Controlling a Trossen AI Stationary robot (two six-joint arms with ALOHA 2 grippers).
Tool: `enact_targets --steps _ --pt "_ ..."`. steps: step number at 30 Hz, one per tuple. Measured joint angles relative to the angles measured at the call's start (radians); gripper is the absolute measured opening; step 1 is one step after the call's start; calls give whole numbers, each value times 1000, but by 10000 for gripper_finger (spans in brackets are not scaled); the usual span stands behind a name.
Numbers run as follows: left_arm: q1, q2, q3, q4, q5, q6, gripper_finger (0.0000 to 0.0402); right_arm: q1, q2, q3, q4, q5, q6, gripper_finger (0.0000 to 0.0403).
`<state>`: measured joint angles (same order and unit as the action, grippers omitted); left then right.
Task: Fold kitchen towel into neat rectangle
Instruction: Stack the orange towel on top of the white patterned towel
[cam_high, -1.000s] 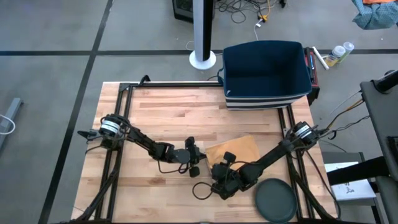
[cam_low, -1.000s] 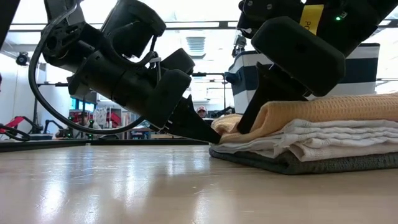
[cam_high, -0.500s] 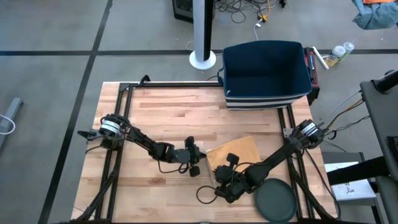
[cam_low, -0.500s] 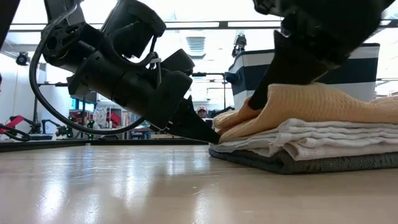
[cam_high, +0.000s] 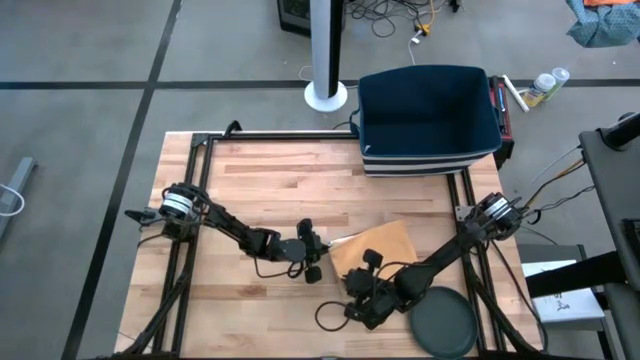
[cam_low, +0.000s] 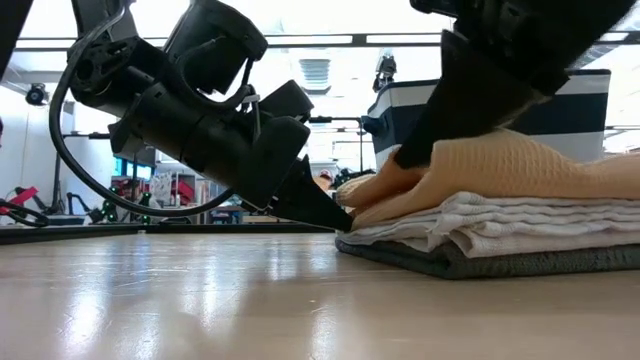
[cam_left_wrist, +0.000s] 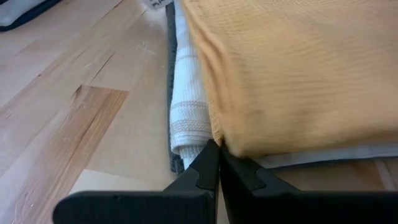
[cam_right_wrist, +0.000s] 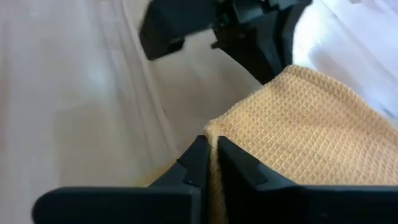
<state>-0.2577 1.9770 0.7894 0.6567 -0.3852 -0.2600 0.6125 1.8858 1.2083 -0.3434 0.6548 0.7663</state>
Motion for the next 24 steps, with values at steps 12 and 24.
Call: enact_targets --steps 12,24 --pt "5 0 0 -1 -12 -7 0 -2 -127 0 -53 0 9 168" --pt "10 -14 -1 5 -27 55 0 -22 -114 -124 -165 -8 215 201"
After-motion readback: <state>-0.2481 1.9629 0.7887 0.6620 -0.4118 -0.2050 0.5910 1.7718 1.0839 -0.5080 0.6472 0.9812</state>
